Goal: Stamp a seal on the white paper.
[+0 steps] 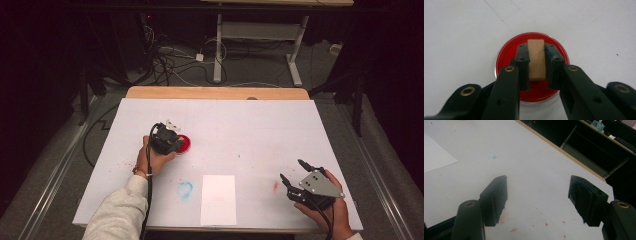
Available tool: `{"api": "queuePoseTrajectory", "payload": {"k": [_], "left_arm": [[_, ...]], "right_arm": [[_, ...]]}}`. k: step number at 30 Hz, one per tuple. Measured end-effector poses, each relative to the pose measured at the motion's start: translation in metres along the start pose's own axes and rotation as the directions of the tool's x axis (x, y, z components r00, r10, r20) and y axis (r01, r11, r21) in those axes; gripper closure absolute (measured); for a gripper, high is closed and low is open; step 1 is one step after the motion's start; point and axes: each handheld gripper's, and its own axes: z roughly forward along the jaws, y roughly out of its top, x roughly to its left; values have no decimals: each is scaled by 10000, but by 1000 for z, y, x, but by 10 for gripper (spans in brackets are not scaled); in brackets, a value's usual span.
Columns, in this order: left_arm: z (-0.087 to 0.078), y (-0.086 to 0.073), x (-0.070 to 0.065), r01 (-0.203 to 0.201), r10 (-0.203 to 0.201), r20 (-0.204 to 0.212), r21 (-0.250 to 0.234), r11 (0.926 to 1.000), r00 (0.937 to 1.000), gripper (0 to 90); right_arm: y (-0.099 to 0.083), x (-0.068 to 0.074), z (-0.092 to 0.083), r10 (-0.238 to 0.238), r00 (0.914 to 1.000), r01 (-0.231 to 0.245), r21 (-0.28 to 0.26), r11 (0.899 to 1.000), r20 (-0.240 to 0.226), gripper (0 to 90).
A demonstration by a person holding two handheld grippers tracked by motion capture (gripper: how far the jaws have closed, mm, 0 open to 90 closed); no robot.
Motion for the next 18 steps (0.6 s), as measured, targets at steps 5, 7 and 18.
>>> {"api": "queuePoseTrajectory", "payload": {"k": [5,7,18], "left_arm": [[0,0,-1,19,-19,-47,10,10000,10000,736],[0,0,0,-27,27,-39,33,10000,10000,736],[1,-1,-1,18,-18,-54,12,10000,10000,736]], "right_arm": [[1,0,-3,16,10000,-16,-117,9999,34,320],[1,0,-2,45,10000,-45,-99,9999,49,322],[1,1,-4,-9,10000,11,-249,9997,95,325]]}}
